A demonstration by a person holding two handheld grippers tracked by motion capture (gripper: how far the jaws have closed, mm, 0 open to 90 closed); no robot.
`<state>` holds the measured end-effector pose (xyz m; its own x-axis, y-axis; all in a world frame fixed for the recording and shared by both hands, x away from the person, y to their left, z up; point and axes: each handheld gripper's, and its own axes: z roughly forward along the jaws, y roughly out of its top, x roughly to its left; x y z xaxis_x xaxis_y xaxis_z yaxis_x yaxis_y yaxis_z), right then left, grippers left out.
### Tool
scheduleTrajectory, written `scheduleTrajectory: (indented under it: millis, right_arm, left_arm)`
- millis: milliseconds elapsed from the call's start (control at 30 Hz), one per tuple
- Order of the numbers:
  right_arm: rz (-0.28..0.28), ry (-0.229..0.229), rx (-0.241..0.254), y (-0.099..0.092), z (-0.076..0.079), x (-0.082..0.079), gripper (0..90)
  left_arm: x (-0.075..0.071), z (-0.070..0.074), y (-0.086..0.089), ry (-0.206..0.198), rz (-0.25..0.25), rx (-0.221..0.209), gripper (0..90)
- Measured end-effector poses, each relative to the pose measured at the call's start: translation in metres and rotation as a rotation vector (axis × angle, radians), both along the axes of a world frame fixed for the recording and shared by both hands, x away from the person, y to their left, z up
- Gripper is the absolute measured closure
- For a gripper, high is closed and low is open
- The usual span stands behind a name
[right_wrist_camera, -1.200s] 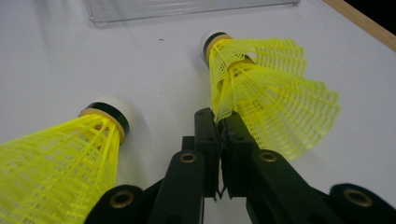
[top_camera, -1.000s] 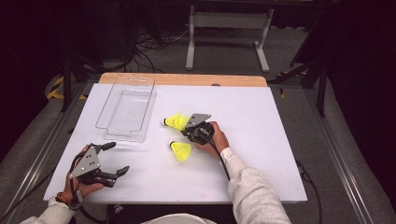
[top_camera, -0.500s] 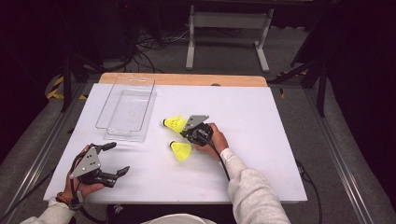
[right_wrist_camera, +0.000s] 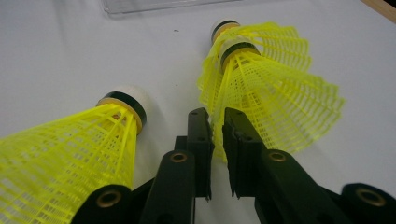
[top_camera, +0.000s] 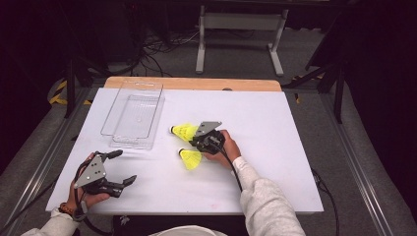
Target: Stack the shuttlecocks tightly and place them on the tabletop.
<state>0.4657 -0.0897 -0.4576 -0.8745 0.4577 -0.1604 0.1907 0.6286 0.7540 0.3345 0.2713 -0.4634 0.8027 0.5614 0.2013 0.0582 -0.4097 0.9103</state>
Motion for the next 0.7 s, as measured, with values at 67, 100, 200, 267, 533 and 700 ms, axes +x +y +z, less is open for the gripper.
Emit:
scheduleTrajectory:
  millis: [67, 100, 200, 267, 533, 700]
  right_arm:
    - [-0.009, -0.004, -0.005, 0.000, 0.000, -0.001, 77.7]
    - [-0.008, 0.001, 0.005, -0.001, 0.001, -0.001, 76.8]
    - [-0.017, -0.003, 0.008, -0.003, 0.002, -0.002, 73.9]
    - [-0.025, -0.004, 0.012, -0.004, 0.003, -0.003, 71.4]
    - [-0.049, -0.015, 0.045, -0.011, 0.009, -0.007, 66.4]
    - [-0.061, -0.039, 0.059, -0.014, 0.014, -0.010, 64.1]
  left_arm:
    - [0.000, 0.000, 0.000, 0.000, 0.000, 0.000, 7.3]
    - [0.000, 0.000, 0.000, 0.002, 0.000, -0.002, 7.4]
    - [0.000, 0.000, 0.000, 0.002, 0.001, -0.001, 7.4]
    - [0.000, 0.000, -0.001, 0.001, 0.004, 0.000, 7.4]
    - [0.000, 0.000, -0.001, 0.000, 0.006, 0.002, 7.4]
    - [0.000, 0.000, -0.001, -0.001, 0.006, 0.002, 7.4]
